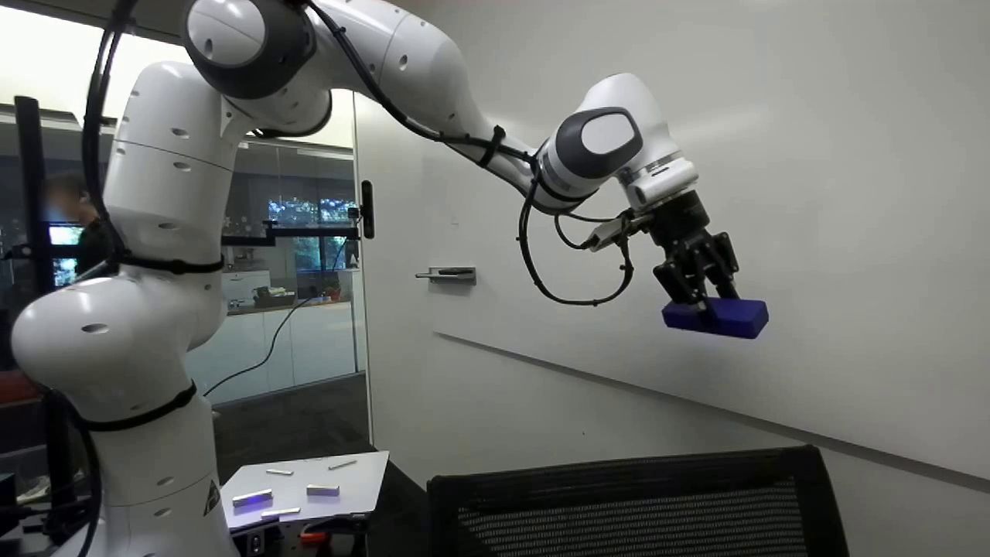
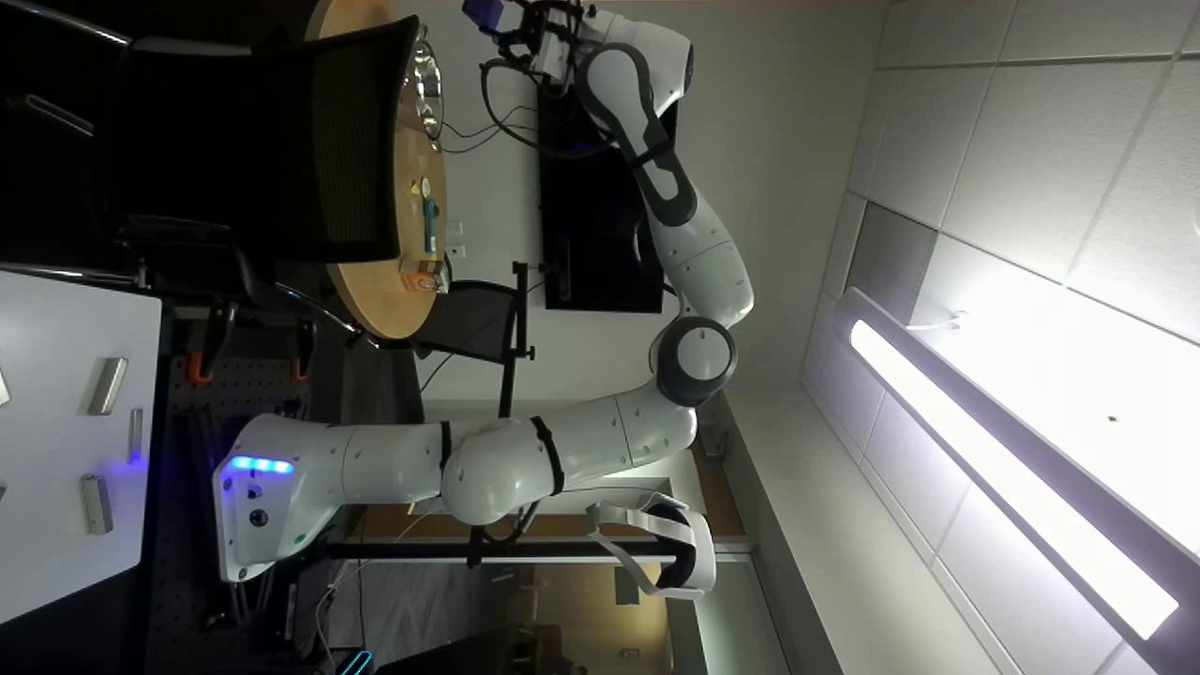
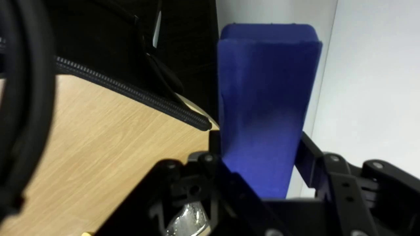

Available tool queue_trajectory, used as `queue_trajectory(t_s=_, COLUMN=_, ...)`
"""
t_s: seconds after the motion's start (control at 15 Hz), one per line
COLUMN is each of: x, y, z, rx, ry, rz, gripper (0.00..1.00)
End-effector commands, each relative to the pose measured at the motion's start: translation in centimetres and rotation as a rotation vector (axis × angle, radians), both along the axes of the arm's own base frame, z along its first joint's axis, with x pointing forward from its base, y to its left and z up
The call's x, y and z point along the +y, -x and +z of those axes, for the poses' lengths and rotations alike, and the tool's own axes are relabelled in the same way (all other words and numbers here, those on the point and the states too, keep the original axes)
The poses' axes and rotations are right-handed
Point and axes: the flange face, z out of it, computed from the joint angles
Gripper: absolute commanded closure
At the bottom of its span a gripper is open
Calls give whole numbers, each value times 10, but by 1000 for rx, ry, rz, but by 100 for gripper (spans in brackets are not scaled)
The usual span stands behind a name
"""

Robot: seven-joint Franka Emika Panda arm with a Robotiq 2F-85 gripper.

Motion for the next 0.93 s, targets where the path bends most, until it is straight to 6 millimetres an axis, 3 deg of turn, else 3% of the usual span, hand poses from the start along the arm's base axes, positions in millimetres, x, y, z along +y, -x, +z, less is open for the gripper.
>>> queue_trajectory(t_s=0.0, x=32, y=19, z=22, rx=-77, ry=-2, rz=99, gripper=69)
queue_trajectory(t_s=0.47, x=89, y=37, z=47, rx=-278, ry=-140, rz=158, gripper=69)
queue_trajectory(t_s=0.87, x=114, y=35, z=59, rx=-359, ry=-275, rz=50, gripper=69)
